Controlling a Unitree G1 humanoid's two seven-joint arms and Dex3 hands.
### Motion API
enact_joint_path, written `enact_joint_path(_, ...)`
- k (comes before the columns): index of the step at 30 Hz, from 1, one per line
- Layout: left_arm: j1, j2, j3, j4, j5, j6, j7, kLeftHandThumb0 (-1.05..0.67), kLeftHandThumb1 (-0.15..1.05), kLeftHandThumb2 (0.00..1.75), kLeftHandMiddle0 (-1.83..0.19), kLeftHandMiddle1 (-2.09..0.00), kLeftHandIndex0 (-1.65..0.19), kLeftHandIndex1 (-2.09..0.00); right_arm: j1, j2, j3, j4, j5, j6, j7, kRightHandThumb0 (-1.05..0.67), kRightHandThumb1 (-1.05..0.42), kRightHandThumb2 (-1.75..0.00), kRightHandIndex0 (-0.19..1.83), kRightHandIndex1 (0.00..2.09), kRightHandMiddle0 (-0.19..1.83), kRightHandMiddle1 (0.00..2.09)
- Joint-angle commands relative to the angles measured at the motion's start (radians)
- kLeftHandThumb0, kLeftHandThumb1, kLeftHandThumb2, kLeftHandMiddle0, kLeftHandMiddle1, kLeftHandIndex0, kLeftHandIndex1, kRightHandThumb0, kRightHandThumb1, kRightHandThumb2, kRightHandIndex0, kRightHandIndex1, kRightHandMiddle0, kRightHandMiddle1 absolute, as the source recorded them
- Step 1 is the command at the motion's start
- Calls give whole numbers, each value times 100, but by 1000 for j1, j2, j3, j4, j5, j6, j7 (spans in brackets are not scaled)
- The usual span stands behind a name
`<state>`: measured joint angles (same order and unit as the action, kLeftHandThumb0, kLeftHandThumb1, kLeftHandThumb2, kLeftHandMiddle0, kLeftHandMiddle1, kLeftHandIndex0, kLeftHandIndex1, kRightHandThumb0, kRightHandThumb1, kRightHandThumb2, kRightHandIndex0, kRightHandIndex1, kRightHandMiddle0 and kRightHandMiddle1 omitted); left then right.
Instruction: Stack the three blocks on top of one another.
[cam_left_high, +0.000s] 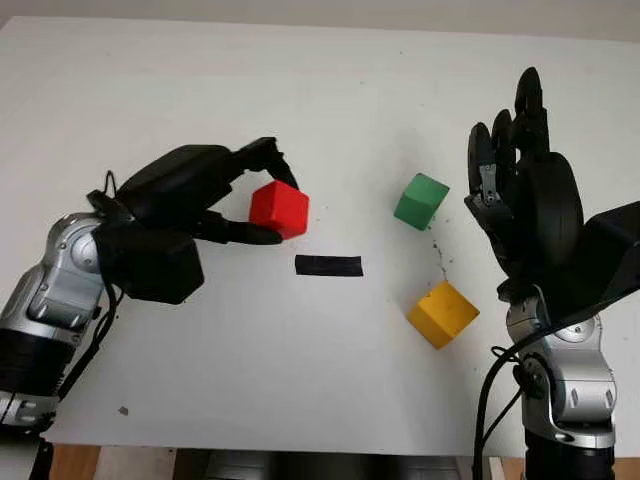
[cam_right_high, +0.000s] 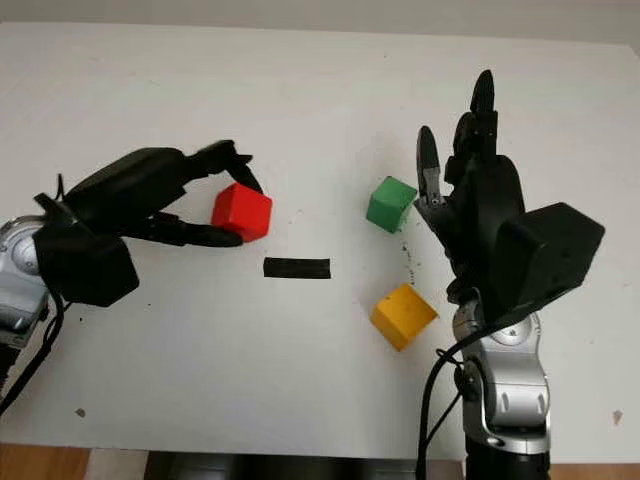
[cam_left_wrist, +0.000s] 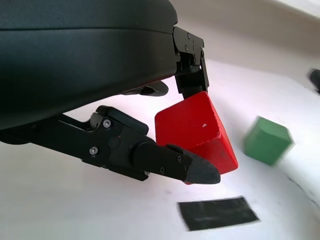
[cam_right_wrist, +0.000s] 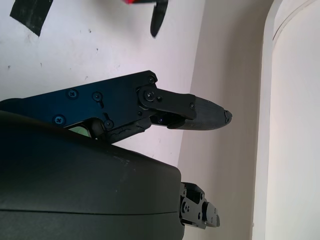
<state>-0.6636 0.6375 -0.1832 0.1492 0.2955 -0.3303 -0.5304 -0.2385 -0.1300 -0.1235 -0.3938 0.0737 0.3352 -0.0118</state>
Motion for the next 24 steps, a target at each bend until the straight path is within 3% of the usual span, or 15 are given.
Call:
enact_joint_path(1,-48,-32,-19,-6,-41,6,-46,-44,105,17,-25,-4,-21,-163,3,7,2,-15,-6,1,-9,-53,-105,-54,-19,0,-19,0)
enact_joint_path(4,-57,-76,-20,14,-102,9,-90,-44,105,16,-25,-5,-22,-166,1,17,7,-14,-10,3,-19,-54,-105,-53,-19,0,-19,0)
enact_joint_path(10,16,-206,-21,82,-125,-58,5,-49,105,19,-25,-5,-21,-173,5,26,9,-18,-23,5,-31,-57,-105,-50,-19,0,-19,0)
enact_joint_path(17,127,-274,-60,96,-4,-124,148,-51,105,25,-20,-2,-17,-175,8,30,2,-23,-15,7,-26,-58,-105,-50,-19,0,-19,0)
enact_joint_path(24,193,-253,-68,63,172,-157,295,-44,105,23,-16,-1,-13,-183,10,26,-7,-22,-3,1,-15,-56,-105,-50,-19,0,-19,0)
